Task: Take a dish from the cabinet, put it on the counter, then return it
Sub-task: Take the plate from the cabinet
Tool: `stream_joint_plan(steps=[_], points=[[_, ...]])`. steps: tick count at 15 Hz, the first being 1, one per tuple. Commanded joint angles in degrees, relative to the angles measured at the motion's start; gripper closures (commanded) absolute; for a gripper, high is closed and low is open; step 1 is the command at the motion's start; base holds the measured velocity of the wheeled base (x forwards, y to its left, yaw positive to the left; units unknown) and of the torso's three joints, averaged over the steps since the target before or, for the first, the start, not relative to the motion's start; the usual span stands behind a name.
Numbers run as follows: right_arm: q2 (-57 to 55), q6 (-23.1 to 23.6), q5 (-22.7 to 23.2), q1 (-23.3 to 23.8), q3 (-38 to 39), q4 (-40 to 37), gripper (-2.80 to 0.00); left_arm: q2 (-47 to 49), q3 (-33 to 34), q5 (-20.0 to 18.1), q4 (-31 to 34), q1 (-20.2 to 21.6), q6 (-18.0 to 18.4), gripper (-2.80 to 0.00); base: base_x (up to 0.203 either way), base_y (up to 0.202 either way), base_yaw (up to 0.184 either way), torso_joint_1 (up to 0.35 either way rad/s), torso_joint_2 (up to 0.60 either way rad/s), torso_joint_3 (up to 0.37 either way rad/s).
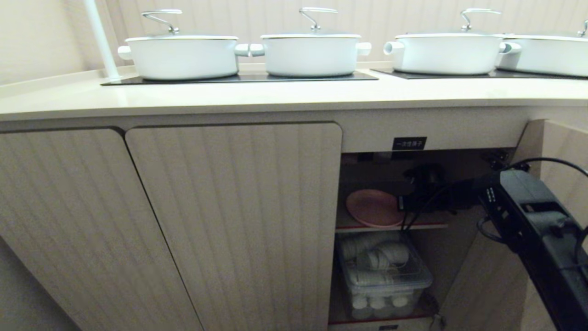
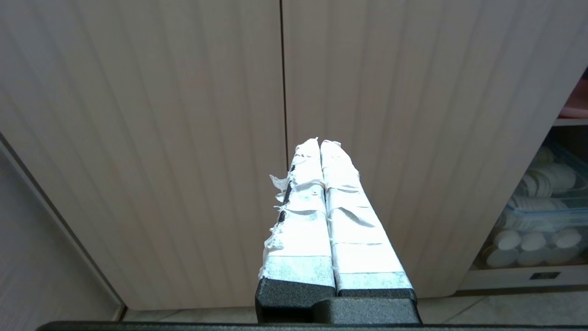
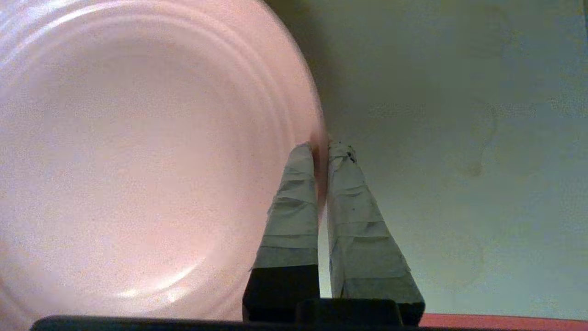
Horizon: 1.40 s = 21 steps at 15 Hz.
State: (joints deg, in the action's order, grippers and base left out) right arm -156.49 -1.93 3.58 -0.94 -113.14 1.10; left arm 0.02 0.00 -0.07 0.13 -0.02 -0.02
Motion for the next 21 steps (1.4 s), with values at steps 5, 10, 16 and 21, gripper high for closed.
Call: stream_joint_plan(steps=[5,10,16,21], points=[[0.31,-0.01,0.02,-0.03,0.11,-0.04,0.0,-0.02,0.0,0.0,-0.05,0.02,-0.06,0.0,0.0,0.0,0.0,0.0,0.0,0.0],[2.14,0.17,0.11,-0.12,0.96,-0.27,0.0,-0.02,0.0,-0.01,-0.05,-0.01,-0.02,0.0,0.0,0.0,0.0,0.0,0.0,0.0],[5.89,0.02,0.11,-0.12,6.37,-0.15,0.0,-0.02,0.0,-0.01,-0.05,-0.06,-0.06,0.0,0.0,0.0,0.0,0.0,0.0,0.0],[9.33,-5.87,-0.15,-0.53,13.8,2.12,0.0,-0.02,0.0,-0.01,-0.05,-0.03,0.02,0.0,0.0,0.0,0.0,0.0,0.0,0.0]])
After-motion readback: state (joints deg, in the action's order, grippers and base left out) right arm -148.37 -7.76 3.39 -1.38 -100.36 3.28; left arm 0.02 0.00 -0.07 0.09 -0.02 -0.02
